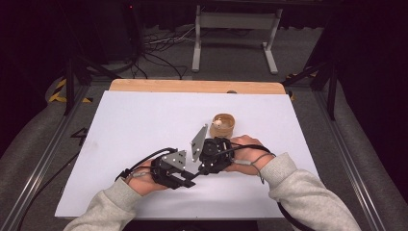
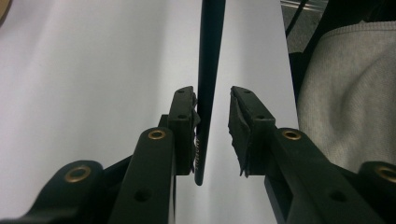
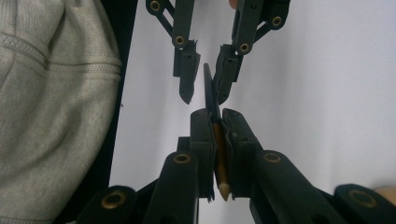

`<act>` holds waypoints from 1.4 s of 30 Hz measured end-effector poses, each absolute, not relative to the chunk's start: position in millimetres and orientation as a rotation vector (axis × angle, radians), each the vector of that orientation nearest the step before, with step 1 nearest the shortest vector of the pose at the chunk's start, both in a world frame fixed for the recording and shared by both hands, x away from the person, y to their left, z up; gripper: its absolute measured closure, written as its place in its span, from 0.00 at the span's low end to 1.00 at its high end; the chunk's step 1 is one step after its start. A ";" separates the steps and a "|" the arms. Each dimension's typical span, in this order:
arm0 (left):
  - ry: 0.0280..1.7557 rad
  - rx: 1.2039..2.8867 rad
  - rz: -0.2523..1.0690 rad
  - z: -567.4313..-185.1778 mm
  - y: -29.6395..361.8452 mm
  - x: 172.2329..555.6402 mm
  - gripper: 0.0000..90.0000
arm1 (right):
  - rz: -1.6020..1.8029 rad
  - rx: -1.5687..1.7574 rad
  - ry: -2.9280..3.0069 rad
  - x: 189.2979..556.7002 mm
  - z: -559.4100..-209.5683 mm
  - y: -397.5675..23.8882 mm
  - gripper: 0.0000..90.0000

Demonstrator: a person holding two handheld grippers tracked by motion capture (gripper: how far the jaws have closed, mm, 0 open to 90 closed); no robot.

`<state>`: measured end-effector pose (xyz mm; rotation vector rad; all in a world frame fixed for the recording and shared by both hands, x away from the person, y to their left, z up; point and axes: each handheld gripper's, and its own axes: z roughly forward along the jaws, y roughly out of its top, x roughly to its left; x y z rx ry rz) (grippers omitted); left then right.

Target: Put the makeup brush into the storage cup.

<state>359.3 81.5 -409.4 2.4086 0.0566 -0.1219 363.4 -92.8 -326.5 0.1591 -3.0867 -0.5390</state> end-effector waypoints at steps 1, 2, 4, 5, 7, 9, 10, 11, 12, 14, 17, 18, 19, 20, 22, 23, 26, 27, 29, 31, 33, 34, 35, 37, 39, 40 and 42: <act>0.053 2.414 -0.120 -409.8 81.5 359.6 0.80 | -0.528 0.157 -3.085 363.2 -326.4 -92.4 0.93; 0.057 2.418 -0.119 -410.2 81.4 359.4 0.80 | -0.532 0.162 -3.086 363.7 -326.7 -91.9 0.93; 0.062 2.420 -0.118 -411.0 81.0 359.2 0.82 | -0.531 0.166 -3.085 364.4 -327.0 -91.2 0.93; 0.061 2.422 -0.114 -411.1 81.0 359.1 0.83 | -0.529 0.166 -3.083 364.7 -327.1 -90.7 0.93; 0.061 2.423 -0.108 -411.2 81.0 358.9 0.85 | -0.529 0.173 -3.082 364.8 -327.3 -90.4 0.93; 0.053 2.424 -0.090 -411.2 81.2 359.3 0.90 | -0.530 0.169 -3.078 364.0 -327.4 -89.7 0.93; 0.058 2.425 -0.085 -411.2 81.7 358.8 0.91 | -0.530 0.171 -3.078 364.0 -327.4 -89.6 0.93; 0.059 2.424 -0.086 -411.1 82.0 358.7 0.92 | -0.536 0.170 -3.075 364.0 -327.4 -89.5 0.93; 0.057 2.423 -0.088 -411.1 82.3 358.8 0.92 | -0.537 0.172 -3.073 364.2 -327.2 -89.6 0.93; 0.052 2.422 -0.085 -411.3 82.5 358.7 0.92 | -0.543 0.170 -3.072 364.5 -327.1 -89.8 0.93; 0.050 2.423 -0.079 -411.4 82.1 358.3 0.92 | -0.546 0.170 -3.064 365.6 -327.3 -90.2 0.93; 0.050 2.424 -0.076 -411.6 81.8 358.0 0.92 | -0.548 0.167 -3.063 365.6 -327.4 -90.3 0.93; 0.048 2.423 -0.075 -411.9 81.7 357.9 0.92 | -0.550 0.169 -3.062 365.7 -327.6 -90.4 0.93; 0.045 2.424 -0.073 -411.9 81.7 357.8 0.92 | -0.553 0.170 -3.061 365.8 -327.8 -90.3 0.93; 0.036 2.423 -0.070 -411.8 81.8 357.7 0.93 | -0.556 0.175 -3.060 365.8 -327.8 -90.3 0.93; 0.034 2.423 -0.069 -411.7 82.0 357.8 0.93 | -0.556 0.171 -3.060 365.5 -327.6 -90.4 0.93; 0.042 2.417 -0.060 -411.5 83.1 357.4 0.93 | -0.570 0.180 -3.058 366.0 -327.4 -90.8 0.93; 0.035 2.417 -0.055 -411.2 83.4 357.6 0.93 | -0.572 0.184 -3.058 366.2 -327.2 -91.1 0.93; 0.037 2.411 -0.044 -410.6 84.5 357.2 0.93 | -0.600 0.182 -3.055 366.3 -327.2 -92.0 0.92; 0.036 2.410 -0.039 -410.1 85.0 357.0 0.93 | -0.611 0.181 -3.053 366.4 -326.7 -92.6 0.91; 0.032 2.400 -0.032 -409.6 86.1 356.5 0.93 | -0.681 0.156 -3.039 367.0 -324.8 -95.3 0.78; 0.033 2.395 -0.033 -409.4 86.9 356.6 0.93 | -0.707 0.152 -3.034 367.1 -324.0 -96.8 0.76; 0.031 2.393 -0.030 -409.2 87.7 356.9 0.93 | -0.730 0.143 -3.029 366.7 -322.8 -98.7 0.73; 0.038 2.386 -0.033 -409.5 88.2 356.8 0.93 | -0.788 0.115 -3.019 366.1 -320.7 -103.3 0.66; 0.048 2.365 -0.032 -409.9 89.6 357.3 0.93 | -0.858 0.096 -3.013 365.9 -319.6 -108.6 0.61; 0.048 2.365 -0.032 -409.9 89.6 357.3 0.93 | -0.896 0.087 -3.007 366.0 -319.3 -111.6 0.59; 0.055 2.347 -0.020 -408.7 91.4 357.5 0.93 | -0.961 0.049 -3.000 365.6 -319.2 -117.8 0.56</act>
